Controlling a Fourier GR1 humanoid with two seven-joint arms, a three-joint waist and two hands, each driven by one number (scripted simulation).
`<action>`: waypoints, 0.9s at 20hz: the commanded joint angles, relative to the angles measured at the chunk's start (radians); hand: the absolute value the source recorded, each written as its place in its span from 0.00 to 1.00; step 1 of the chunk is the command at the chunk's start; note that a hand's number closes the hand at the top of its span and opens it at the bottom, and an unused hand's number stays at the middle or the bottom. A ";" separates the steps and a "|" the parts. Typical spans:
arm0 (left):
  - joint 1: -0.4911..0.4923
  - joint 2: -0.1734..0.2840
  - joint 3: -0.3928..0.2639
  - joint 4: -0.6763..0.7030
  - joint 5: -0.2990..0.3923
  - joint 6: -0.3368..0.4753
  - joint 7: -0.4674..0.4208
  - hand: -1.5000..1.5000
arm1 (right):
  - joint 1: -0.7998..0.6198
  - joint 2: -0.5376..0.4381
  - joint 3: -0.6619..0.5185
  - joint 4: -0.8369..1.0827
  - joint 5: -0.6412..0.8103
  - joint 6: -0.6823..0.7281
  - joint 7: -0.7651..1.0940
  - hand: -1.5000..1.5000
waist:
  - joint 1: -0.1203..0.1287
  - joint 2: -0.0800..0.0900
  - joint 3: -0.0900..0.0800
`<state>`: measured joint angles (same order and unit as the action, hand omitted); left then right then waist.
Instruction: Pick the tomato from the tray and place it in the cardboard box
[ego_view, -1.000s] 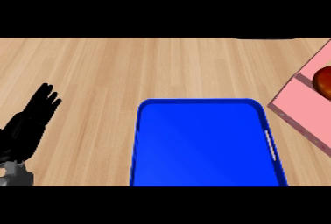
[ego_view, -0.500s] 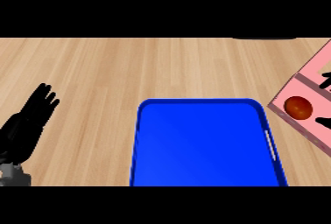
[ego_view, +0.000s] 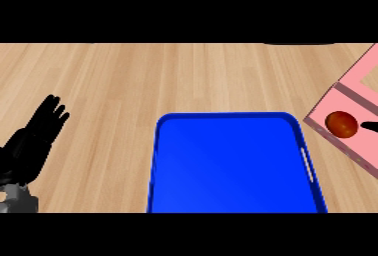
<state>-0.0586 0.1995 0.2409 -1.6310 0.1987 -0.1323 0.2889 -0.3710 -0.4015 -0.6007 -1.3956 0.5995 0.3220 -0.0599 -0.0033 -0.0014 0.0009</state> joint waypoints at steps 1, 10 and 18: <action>0.025 0.020 0.024 -0.016 0.021 -0.020 0.000 0.50 | -0.031 0.007 -0.153 -0.017 -0.172 0.023 0.052 0.00 | -0.007 -0.005 -0.001; 0.043 -0.033 -0.038 -0.065 -0.021 0.015 0.021 0.50 | -0.035 -0.234 -0.337 0.257 -0.376 0.122 0.020 0.00 | 0.007 0.002 0.000; 0.008 -0.008 0.002 0.028 -0.012 -0.012 -0.035 0.50 | 0.074 -0.407 -0.359 0.520 -0.429 0.221 -0.234 0.00 | 0.005 0.003 0.000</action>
<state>-0.0409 0.1942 0.2410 -1.6345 0.1952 -0.1436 0.2733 -0.3422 -0.7535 -0.9525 -1.0057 0.1823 0.5308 -0.1589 0.0006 0.0007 0.0003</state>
